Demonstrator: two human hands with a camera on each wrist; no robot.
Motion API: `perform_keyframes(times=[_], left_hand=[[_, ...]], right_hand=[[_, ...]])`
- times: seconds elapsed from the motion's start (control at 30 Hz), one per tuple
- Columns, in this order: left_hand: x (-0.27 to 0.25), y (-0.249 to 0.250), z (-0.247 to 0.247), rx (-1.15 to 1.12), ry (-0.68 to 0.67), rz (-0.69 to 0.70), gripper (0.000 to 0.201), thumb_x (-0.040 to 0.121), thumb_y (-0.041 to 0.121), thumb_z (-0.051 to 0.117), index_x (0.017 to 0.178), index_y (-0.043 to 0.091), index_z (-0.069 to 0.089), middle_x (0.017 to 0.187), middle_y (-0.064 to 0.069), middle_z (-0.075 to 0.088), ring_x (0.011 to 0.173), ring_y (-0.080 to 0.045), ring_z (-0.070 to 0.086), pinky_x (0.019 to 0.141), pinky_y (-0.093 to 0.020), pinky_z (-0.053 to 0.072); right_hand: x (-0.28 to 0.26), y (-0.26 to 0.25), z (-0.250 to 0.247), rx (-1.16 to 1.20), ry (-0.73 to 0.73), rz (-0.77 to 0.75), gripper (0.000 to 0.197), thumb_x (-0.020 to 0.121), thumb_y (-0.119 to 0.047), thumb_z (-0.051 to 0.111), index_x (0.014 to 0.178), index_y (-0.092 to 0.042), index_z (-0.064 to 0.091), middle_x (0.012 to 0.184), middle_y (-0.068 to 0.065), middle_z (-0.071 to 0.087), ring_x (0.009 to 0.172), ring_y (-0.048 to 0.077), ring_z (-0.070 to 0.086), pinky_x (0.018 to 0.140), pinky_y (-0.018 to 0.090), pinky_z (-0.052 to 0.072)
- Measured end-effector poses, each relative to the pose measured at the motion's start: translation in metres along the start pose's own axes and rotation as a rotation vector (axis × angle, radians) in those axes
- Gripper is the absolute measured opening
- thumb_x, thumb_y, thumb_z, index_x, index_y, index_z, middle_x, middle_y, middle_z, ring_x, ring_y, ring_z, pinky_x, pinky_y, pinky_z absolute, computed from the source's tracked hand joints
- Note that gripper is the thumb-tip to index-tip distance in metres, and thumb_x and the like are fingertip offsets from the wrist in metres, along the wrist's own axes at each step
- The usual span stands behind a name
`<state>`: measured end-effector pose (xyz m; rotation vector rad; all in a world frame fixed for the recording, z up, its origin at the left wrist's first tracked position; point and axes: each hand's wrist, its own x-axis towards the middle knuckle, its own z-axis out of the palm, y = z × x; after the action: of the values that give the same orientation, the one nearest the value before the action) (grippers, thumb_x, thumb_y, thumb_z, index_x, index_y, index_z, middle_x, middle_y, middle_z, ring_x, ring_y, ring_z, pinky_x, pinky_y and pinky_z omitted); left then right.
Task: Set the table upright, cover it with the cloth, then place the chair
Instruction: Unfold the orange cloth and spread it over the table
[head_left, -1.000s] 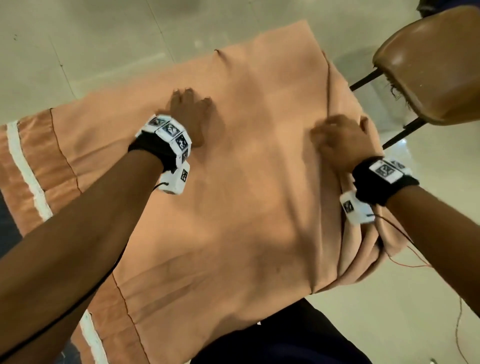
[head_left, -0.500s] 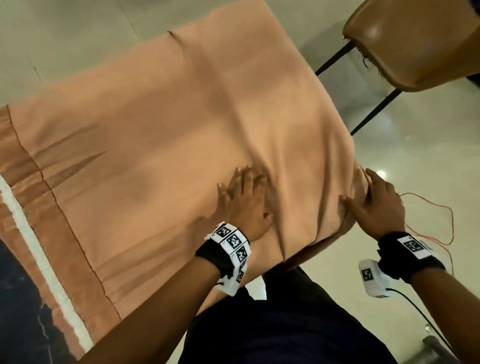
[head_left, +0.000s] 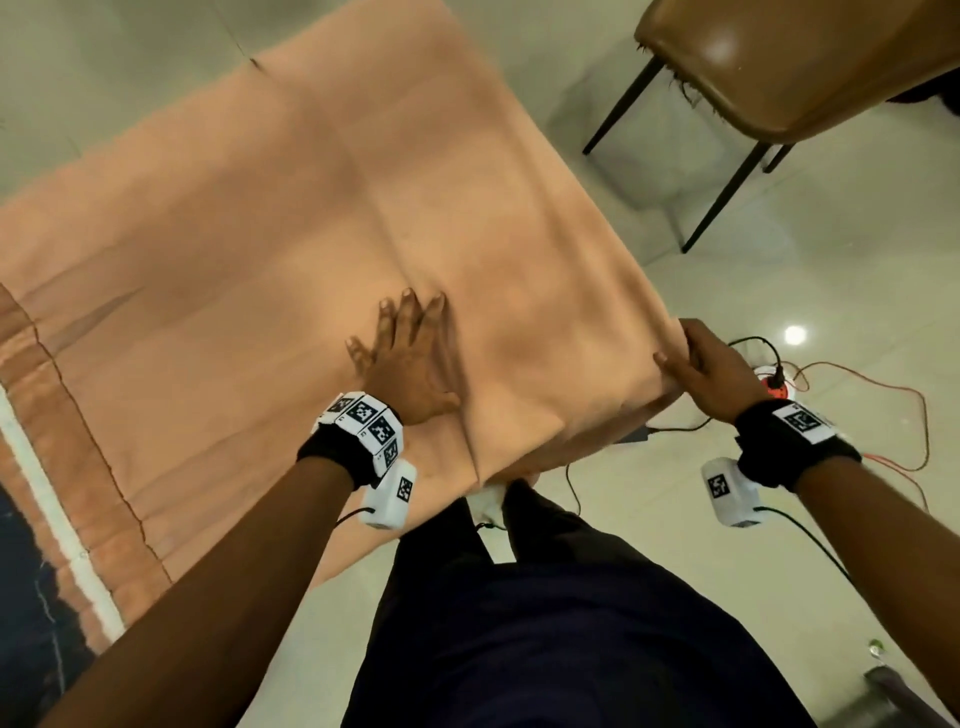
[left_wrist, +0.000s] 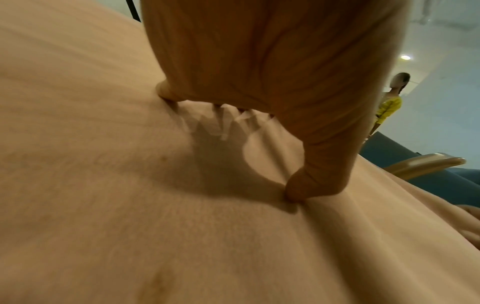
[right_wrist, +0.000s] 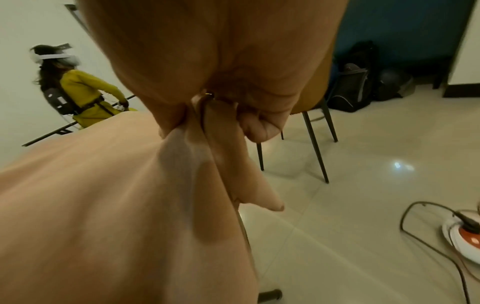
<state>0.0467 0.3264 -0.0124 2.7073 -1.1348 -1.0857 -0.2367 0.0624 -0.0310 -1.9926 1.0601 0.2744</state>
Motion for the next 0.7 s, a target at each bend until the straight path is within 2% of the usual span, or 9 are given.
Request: perform_keyframes(times=[0.03,0.1,0.17,0.23,0.33,0.43,0.6,0.7], left_hand=[[0.001,0.001,0.0,0.006,-0.006,-0.007,0.13,0.064,0.051,0.08,0.15,0.043,-0.016,0.161,0.007,-0.024,0.148,-0.028,-0.02,0.107,-0.076,0.002],[0.003,0.002,0.0,0.019,-0.007,-0.021,0.132,0.063,0.052,0.08,0.15,0.044,-0.018,0.16,0.007,-0.026,0.148,-0.028,-0.02,0.106,-0.075,0.001],[0.004,0.003,-0.001,0.013,-0.003,-0.036,0.131,0.062,0.051,0.08,0.15,0.045,-0.017,0.16,0.008,-0.025,0.148,-0.027,-0.019,0.107,-0.075,0.001],[0.006,0.004,-0.001,0.018,-0.007,-0.047,0.131,0.061,0.051,0.08,0.15,0.045,-0.016,0.16,0.007,-0.025,0.149,-0.028,-0.019,0.107,-0.076,0.003],[0.007,0.004,0.0,0.074,-0.013,-0.039,0.127,0.062,0.058,0.078,0.15,0.046,-0.012,0.161,0.005,-0.024,0.149,-0.03,-0.017,0.106,-0.077,0.007],[0.005,0.003,0.005,0.137,0.002,-0.004,0.121,0.064,0.067,0.071,0.151,0.046,-0.01,0.161,0.001,-0.023,0.149,-0.032,-0.016,0.105,-0.076,0.007],[-0.017,-0.004,0.032,0.27,0.066,0.162,0.105,0.072,0.081,0.049,0.152,0.045,-0.01,0.161,-0.005,-0.022,0.148,-0.037,-0.015,0.106,-0.076,0.005],[-0.031,-0.002,0.048,0.276,0.087,0.224,0.097,0.077,0.081,0.039,0.153,0.043,-0.007,0.162,-0.005,-0.022,0.147,-0.035,-0.02,0.108,-0.073,0.0]], right_hand=[[0.004,0.003,-0.009,-0.06,0.002,-0.021,0.045,0.09,-0.047,0.053,0.125,-0.018,0.054,0.102,0.005,0.064,0.092,0.027,0.058,0.075,0.035,0.042],[0.015,0.007,-0.027,-0.161,0.012,-0.027,0.044,0.088,-0.045,0.051,0.121,-0.016,0.057,0.101,0.006,0.062,0.092,0.027,0.055,0.075,0.033,0.037],[0.028,0.014,-0.037,-0.267,0.042,0.004,0.037,0.094,-0.035,0.056,0.126,-0.016,0.06,0.108,0.011,0.06,0.099,0.033,0.057,0.079,0.034,0.038],[0.04,0.014,-0.041,-0.337,0.102,0.062,0.033,0.096,-0.023,0.056,0.127,-0.015,0.063,0.107,0.019,0.056,0.099,0.041,0.058,0.078,0.037,0.042],[0.042,0.0,-0.039,-0.388,0.204,0.093,0.034,0.093,-0.025,0.059,0.124,-0.012,0.065,0.112,0.022,0.052,0.1,0.045,0.055,0.084,0.046,0.048],[0.035,-0.015,-0.032,-0.415,0.28,0.005,0.035,0.09,-0.034,0.067,0.121,-0.019,0.066,0.125,0.019,0.051,0.112,0.044,0.05,0.088,0.052,0.048],[0.037,-0.053,-0.01,-0.33,0.154,-0.228,0.037,0.086,-0.029,0.07,0.122,-0.023,0.065,0.124,0.01,0.052,0.105,0.034,0.059,0.087,0.045,0.054],[0.046,-0.089,0.003,-0.361,0.103,-0.292,0.039,0.086,-0.027,0.069,0.124,-0.021,0.065,0.128,0.011,0.051,0.111,0.035,0.057,0.089,0.045,0.053]])
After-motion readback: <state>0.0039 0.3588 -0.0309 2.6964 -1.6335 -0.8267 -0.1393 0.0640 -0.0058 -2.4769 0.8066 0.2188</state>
